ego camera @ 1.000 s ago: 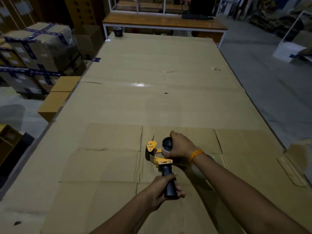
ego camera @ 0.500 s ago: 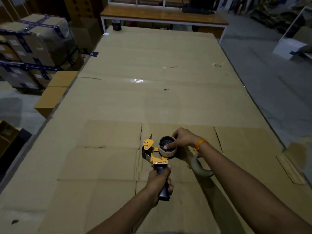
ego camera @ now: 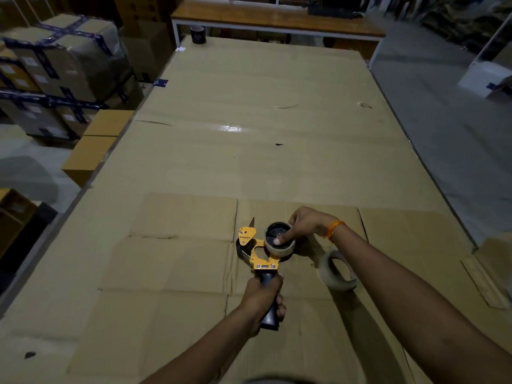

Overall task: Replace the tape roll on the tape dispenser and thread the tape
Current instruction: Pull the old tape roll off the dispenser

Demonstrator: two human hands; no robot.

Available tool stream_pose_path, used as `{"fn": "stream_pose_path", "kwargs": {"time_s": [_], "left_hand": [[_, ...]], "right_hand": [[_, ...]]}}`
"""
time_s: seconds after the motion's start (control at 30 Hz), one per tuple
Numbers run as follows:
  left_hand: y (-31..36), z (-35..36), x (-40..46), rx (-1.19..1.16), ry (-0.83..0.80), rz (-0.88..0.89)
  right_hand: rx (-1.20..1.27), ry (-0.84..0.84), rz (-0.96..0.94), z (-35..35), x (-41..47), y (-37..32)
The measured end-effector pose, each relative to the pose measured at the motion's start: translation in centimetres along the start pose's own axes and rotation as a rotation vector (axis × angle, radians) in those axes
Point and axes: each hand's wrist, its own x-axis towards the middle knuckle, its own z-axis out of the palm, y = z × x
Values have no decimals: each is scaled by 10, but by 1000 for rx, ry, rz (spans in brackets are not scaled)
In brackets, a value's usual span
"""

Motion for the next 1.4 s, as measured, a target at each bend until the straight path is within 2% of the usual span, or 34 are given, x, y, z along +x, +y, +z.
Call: {"fn": "stream_pose_path", "kwargs": {"time_s": [0.4, 0.9, 1.07, 1.13, 1.2, 1.27, 1.33, 1.4], "left_hand": [[6, 5, 1, 85, 68, -28], [12, -1, -12, 137, -5, -10], [20, 4, -20, 112, -16, -108], [30, -2, -24, 384, -28, -43], [49, -11, -33, 845, -123, 59], [80, -17, -35, 1065, -123, 129], [114, -18, -28, 1164, 22, 209], [145, -18, -7, 1295, 197, 370]], "right_hand": [[122, -50, -75, 3, -7, 14], [210, -44, -104, -3, -21, 16], [238, -41, -31, 4, -23, 17], [310, 14, 74, 13, -23, 14], [476, 54, 177, 23, -27, 9], [586, 68, 221, 31, -31, 5], [609, 104, 241, 37, -32, 4], [620, 138, 249, 40, -32, 1]]}}
